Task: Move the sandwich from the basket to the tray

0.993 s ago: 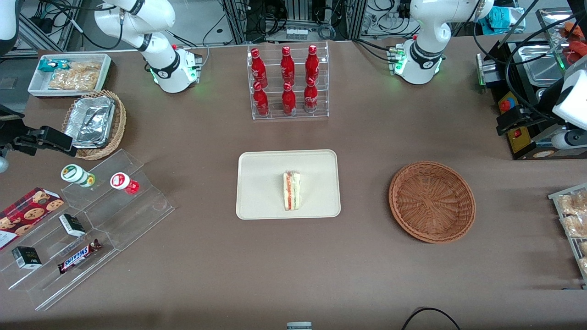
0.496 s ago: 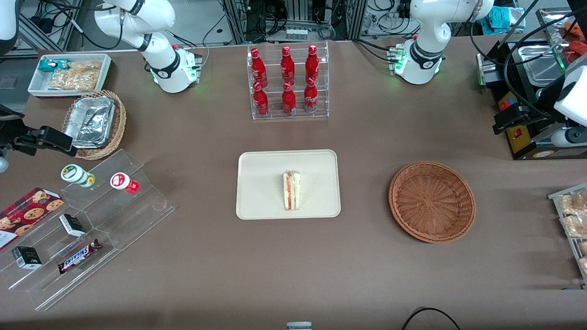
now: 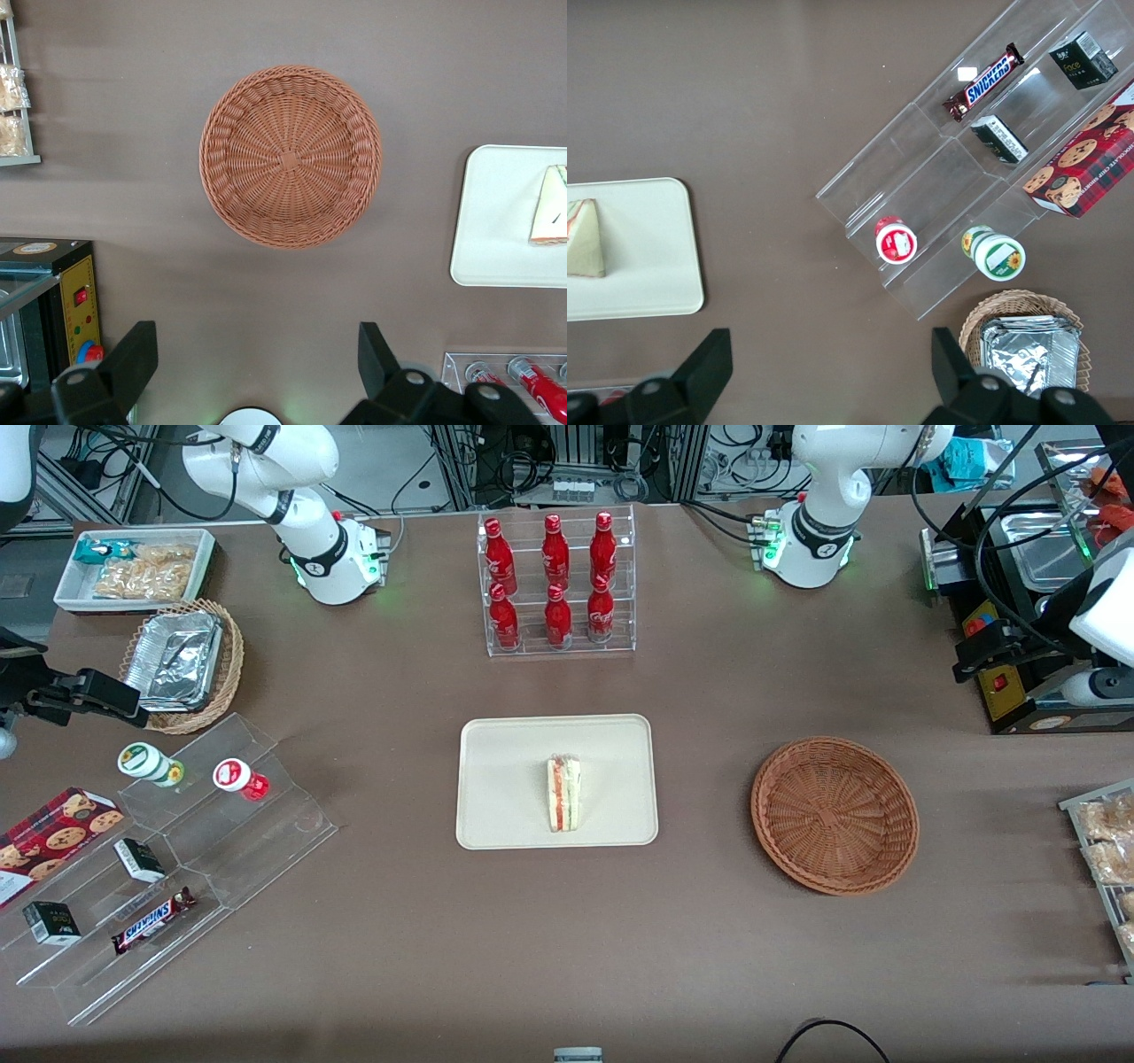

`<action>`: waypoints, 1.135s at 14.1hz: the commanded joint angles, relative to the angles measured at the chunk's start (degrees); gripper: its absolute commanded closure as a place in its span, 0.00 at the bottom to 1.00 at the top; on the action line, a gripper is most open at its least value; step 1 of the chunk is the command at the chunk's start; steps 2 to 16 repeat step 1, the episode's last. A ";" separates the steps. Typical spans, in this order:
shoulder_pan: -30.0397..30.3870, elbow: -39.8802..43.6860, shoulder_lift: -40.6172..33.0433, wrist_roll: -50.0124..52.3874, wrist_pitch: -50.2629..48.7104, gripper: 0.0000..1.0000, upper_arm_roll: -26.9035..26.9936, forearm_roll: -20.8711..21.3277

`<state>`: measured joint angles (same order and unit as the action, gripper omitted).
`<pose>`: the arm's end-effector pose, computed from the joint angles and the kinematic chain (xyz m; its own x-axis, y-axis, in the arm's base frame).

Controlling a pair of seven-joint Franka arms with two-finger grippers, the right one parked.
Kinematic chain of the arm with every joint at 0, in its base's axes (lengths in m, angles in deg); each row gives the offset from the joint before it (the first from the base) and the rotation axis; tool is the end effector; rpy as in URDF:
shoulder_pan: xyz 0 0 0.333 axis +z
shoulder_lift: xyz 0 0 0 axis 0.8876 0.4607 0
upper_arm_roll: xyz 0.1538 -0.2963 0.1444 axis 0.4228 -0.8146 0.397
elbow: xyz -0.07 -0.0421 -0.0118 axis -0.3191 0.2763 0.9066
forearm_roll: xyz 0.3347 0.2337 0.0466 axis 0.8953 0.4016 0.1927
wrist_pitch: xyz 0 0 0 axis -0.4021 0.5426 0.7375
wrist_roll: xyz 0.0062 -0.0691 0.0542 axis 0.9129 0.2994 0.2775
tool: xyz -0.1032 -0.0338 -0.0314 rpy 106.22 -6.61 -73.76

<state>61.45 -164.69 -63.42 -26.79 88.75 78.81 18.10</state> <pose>0.5754 -0.0342 0.6882 0.9961 0.0480 -0.0735 0.0485 -0.9988 0.0059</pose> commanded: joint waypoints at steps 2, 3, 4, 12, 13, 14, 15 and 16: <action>-0.55 0.65 -0.29 -0.91 -0.12 0.00 0.64 -0.81; -0.55 0.65 -0.29 -0.91 -0.12 0.00 0.64 -0.81; -0.55 0.65 -0.29 -0.91 -0.12 0.00 0.64 -0.81; -0.55 0.65 -0.29 -0.91 -0.12 0.00 0.64 -0.81; -0.55 0.65 -0.29 -0.91 -0.12 0.00 0.64 -0.81; -0.55 0.65 -0.29 -0.91 -0.12 0.00 0.64 -0.81; -0.55 0.65 -0.29 -0.91 -0.12 0.00 0.64 -0.81; -0.55 0.65 -0.29 -0.91 -0.12 0.00 0.64 -0.81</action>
